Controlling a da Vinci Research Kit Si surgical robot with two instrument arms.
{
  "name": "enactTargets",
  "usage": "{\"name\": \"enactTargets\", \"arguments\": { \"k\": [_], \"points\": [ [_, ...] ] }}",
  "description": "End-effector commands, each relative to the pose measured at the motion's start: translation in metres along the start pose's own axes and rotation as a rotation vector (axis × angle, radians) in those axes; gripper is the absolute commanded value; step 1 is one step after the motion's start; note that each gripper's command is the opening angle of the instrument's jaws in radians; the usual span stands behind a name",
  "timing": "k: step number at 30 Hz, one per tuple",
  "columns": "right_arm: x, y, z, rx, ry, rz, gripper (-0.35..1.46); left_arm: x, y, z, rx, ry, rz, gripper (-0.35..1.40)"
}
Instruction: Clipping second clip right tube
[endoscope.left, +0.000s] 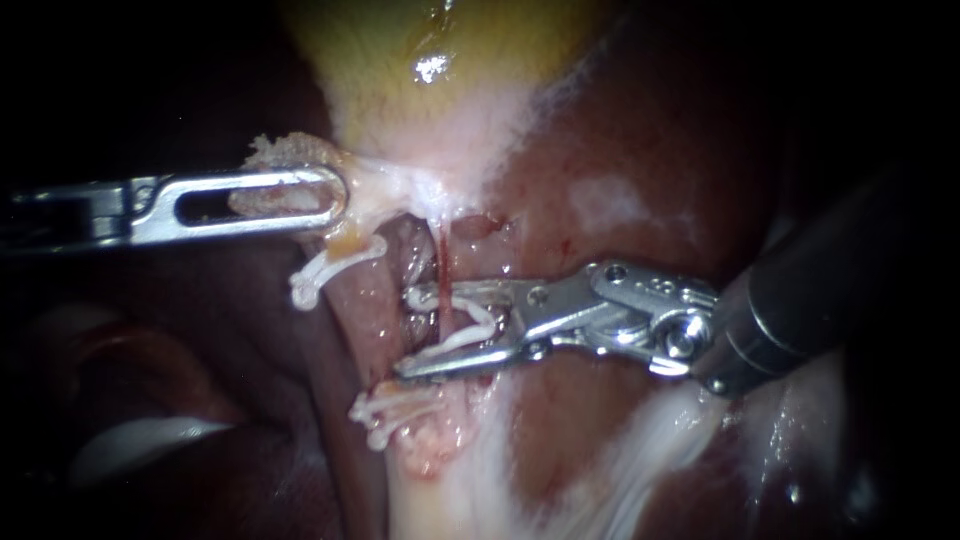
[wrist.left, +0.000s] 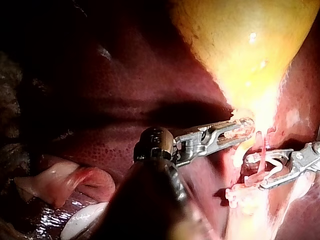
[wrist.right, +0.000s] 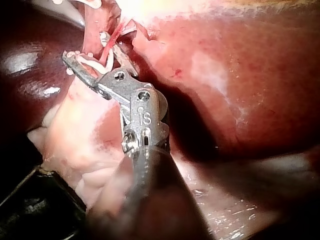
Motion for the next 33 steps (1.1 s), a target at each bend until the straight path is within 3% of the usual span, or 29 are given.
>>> {"name": "enactTargets", "arguments": {
  "k": [1,18,33],
  "points": [
    [0.0001,-0.0002,0.0000,0.008,0.000,0.000,0.50,0.0000,0.0000,0.0000,0.000,0.000,0.000,-0.25],
    [0.0001,-0.0008,0.0001,0.035,0.001,0.000,0.49,0.0000,0.0001,0.0000,0.001,0.001,0.000,-0.25],
    [0.0004,-0.0024,0.0007,0.098,0.009,0.009,0.48,-0.0001,0.0004,-0.0001,0.002,0.001,0.001,-0.25]
  ]
}}
